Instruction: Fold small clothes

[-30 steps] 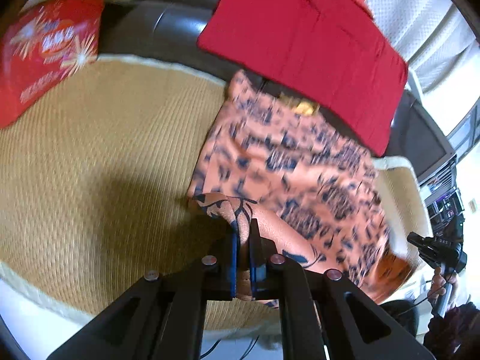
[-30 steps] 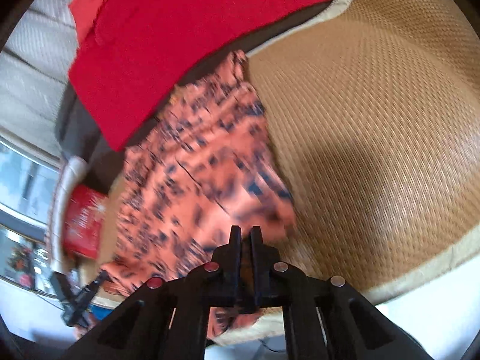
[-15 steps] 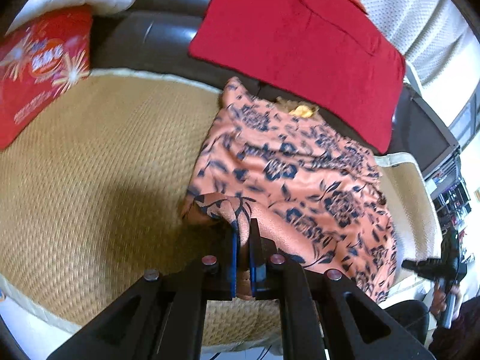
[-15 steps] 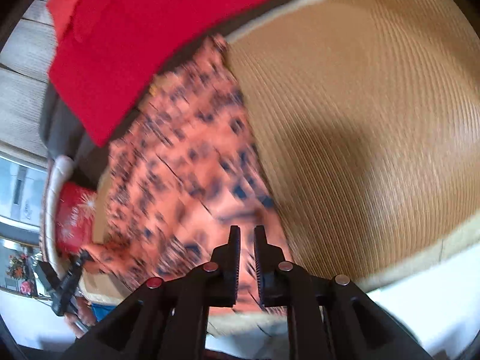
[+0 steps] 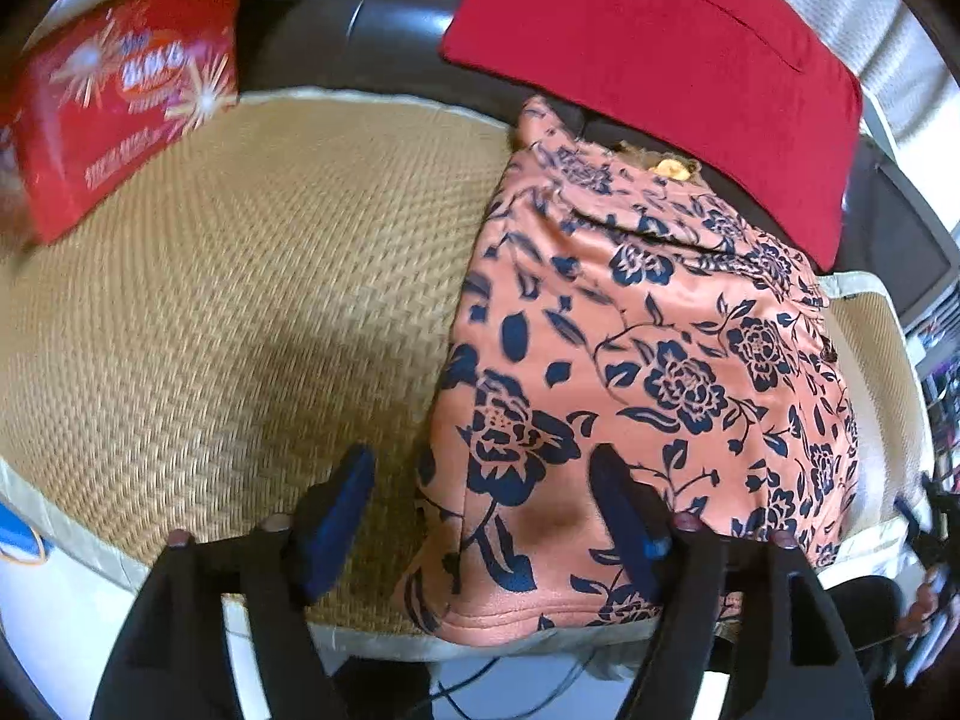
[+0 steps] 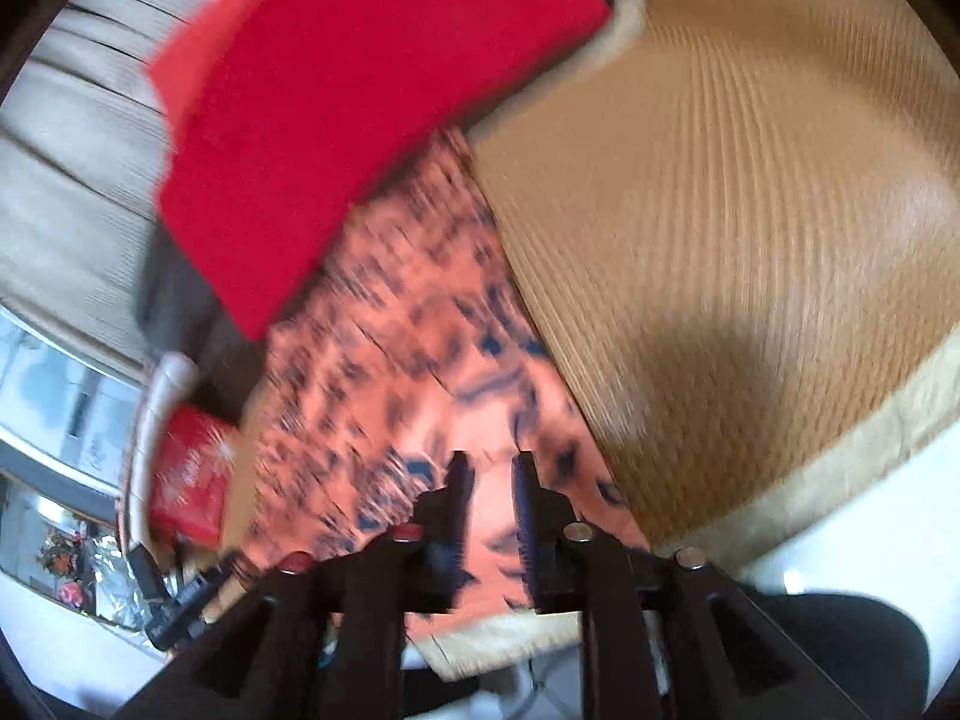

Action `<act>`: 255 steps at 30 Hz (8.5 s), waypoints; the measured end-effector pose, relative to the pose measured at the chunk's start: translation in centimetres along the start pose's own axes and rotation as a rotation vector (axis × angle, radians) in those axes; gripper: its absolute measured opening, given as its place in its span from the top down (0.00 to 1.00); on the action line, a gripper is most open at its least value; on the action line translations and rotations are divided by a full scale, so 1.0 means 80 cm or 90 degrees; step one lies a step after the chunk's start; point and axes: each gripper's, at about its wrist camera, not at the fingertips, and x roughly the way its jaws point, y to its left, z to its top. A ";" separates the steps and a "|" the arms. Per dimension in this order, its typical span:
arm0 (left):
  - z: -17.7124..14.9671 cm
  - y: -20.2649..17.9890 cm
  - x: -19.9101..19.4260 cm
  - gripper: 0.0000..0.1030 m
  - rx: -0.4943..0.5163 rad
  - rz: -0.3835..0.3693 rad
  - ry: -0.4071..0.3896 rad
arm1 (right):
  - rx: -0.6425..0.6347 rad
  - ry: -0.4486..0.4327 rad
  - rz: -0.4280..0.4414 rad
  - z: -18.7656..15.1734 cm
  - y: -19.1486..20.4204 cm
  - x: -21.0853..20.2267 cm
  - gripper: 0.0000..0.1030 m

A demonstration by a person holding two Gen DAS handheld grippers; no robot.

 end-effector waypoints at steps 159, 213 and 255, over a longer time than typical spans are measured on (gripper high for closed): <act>0.193 -0.148 0.100 0.89 0.041 -0.040 -0.045 | -0.205 0.023 0.032 0.128 0.168 0.292 0.64; 0.075 -0.033 0.074 0.59 -0.059 0.200 -0.003 | -0.244 0.133 -0.033 0.053 0.180 0.313 0.69; 0.014 -0.041 0.041 0.81 -0.180 0.042 -0.078 | -0.205 0.261 0.102 -0.063 0.188 0.292 0.99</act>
